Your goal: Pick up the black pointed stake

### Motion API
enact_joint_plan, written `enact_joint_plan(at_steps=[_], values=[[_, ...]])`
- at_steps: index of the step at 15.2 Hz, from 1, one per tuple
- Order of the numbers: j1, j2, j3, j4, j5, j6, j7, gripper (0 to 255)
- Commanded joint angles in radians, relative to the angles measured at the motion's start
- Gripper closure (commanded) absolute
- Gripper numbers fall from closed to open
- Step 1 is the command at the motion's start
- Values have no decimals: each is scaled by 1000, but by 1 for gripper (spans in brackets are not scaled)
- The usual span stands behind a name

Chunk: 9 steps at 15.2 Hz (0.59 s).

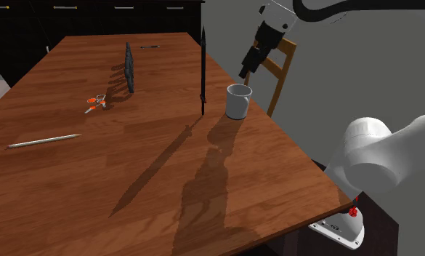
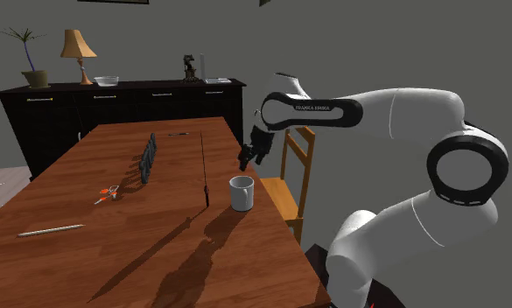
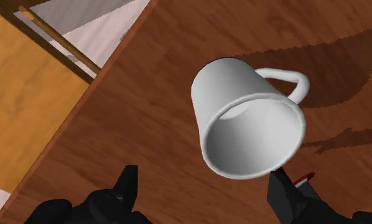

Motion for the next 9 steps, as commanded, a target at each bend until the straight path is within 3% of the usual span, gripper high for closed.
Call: enact_joint_plan(at_steps=[1, 5, 9], values=[[63, 16, -39, -37, 50, 109, -101, 0], [216, 64, -141, -80, 167, 290, -328, 0], [417, 113, -270, -90, 314, 429, -591, 0]])
